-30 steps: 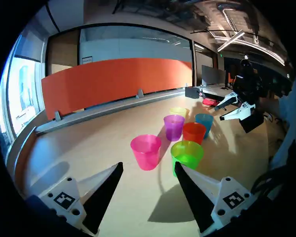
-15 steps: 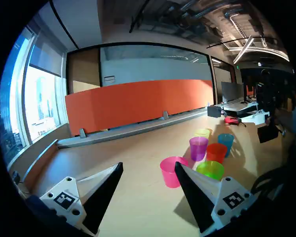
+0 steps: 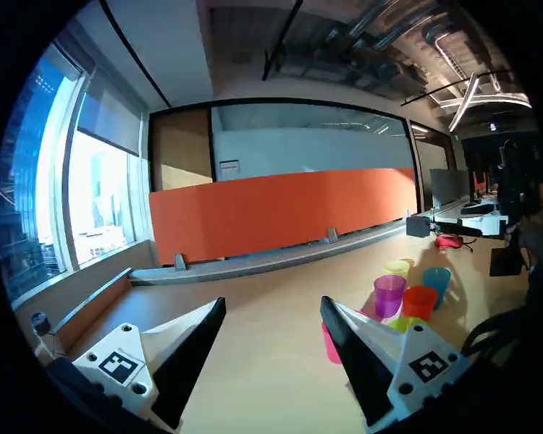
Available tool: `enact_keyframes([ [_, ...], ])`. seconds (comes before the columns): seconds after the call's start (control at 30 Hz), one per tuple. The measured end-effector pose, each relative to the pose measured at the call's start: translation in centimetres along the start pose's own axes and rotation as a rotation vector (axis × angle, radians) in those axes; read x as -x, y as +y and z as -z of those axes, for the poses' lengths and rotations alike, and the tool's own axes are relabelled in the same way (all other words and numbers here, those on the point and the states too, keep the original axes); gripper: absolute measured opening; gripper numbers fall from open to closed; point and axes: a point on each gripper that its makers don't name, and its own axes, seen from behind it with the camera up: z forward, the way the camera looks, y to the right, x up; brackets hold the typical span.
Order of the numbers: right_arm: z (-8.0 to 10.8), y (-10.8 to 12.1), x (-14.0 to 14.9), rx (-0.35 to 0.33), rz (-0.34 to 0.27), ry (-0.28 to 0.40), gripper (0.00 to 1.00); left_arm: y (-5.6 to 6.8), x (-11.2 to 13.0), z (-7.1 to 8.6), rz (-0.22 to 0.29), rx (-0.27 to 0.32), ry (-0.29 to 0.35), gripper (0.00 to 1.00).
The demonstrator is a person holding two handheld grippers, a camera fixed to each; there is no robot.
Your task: Pour water
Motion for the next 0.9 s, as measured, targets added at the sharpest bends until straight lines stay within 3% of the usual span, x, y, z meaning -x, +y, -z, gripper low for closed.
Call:
enact_keyframes([
  [0.37,0.8,1.7,-1.4,0.134,-0.058,0.071,1.0,-1.2,-1.1,0.3,0.05,-0.078,0.054,0.97],
  [0.5,1.3,2.1,-1.8,0.175,-0.087,0.093,1.0,-1.7,-1.4,0.3,0.044,-0.106,0.062,0.97],
  [0.9,1.9,2.1,-2.2,0.216,-0.092,0.119,1.0,-2.3,-1.2,-0.3,0.048,-0.151,0.066,0.97],
])
